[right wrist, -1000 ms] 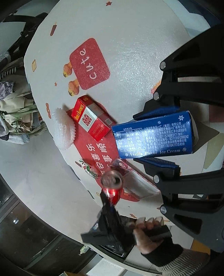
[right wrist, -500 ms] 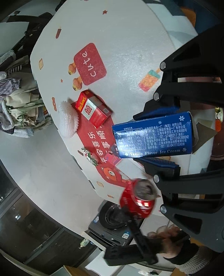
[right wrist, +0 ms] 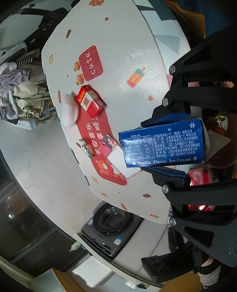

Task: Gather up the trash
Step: 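Release the red can into the bin with the left tool while the right tool carries the box, then lower the blue ice cream box over the bin and open the right tool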

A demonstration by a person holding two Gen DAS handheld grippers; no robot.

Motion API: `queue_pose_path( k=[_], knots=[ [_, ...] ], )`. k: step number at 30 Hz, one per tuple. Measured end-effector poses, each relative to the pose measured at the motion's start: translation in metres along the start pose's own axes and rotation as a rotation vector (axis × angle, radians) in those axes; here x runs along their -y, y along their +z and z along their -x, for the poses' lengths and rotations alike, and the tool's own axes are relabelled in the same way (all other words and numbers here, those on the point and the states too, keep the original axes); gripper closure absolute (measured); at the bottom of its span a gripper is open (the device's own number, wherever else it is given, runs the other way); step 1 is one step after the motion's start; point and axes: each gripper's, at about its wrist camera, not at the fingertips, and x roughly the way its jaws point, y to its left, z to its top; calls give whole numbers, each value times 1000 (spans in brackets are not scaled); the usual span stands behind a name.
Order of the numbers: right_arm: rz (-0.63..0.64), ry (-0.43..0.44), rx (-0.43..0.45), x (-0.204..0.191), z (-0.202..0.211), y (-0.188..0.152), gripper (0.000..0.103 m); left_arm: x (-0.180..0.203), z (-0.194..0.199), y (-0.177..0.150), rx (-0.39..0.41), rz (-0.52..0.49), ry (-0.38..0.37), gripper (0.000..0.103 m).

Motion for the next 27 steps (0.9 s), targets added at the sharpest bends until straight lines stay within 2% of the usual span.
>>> queue_pose_path(
  k=[4, 8, 12, 16, 19, 21, 23, 27],
  knots=[
    [11, 3, -5, -4, 5, -9, 60, 18, -15, -27, -51, -52, 16, 79],
    [7, -2, -16, -2, 9, -18, 60, 26, -31, -48, -91, -55, 22, 79],
    [-2, -3, -25, 2, 9, -25, 60, 33, -45, -62, -122, -90, 36, 79],
    [-12, -5, -39, 5, 6, -30, 60, 31, -55, -70, -148, -70, 24, 77],
    [-5, -16, -39, 5, 4, -34, 60, 30, -52, -71, -132, -42, 8, 41],
    [0, -21, -40, 5, 2, -37, 60, 32, -42, -68, -87, -51, 36, 37],
    [1, -25, -45, 5, 0, -41, 60, 32, -31, -63, -38, -41, 75, 24],
    [21, -35, -57, 0, -5, -49, 60, 25, 4, -53, 102, 32, 160, 11]
  ],
)
